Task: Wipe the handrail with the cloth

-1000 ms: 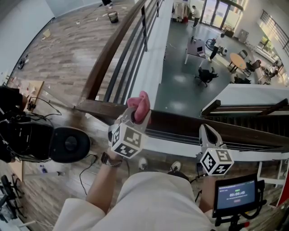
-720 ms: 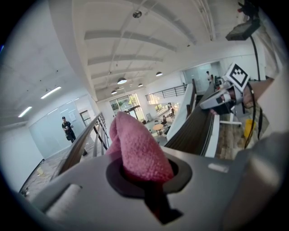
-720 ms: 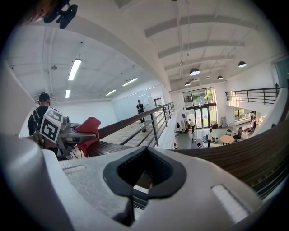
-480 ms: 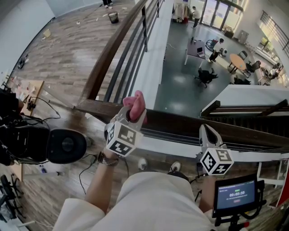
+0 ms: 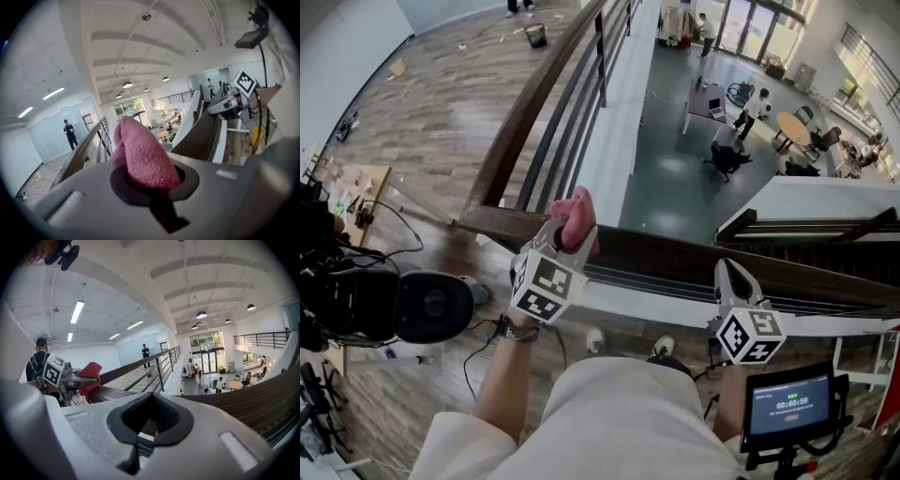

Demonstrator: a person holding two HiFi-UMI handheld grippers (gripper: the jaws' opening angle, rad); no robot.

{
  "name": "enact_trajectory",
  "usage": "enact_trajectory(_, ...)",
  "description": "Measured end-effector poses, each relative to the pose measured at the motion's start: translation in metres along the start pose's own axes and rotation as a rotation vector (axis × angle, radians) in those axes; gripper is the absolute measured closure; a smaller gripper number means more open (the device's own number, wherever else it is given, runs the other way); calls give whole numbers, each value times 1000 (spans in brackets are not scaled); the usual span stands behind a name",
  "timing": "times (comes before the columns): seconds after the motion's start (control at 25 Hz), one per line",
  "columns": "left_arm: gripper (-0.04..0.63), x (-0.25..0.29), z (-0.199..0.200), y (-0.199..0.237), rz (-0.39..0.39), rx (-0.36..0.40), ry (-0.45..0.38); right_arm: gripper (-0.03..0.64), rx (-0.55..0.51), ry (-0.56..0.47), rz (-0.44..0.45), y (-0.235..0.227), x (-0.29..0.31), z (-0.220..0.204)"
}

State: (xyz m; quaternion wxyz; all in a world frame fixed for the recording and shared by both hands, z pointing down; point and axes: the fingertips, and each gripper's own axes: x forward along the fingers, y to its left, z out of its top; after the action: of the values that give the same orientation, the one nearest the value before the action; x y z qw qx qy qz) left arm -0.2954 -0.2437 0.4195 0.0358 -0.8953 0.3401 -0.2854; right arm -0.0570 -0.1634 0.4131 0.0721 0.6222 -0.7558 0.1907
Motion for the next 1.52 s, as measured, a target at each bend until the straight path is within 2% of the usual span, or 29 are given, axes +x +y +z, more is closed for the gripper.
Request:
enact_trajectory(0.6, 561, 2, -1, -2, -14, 3, -6, 614, 1, 0, -1, -3, 0, -2)
enact_trajectory(1.2, 561, -5, -5, -7, 23, 40, -53, 614, 1, -6, 1, 1, 0, -4)
enact_trajectory(1.52, 562, -12, -9, -18, 54, 36, -83, 614, -2, -10, 2, 0, -4, -8)
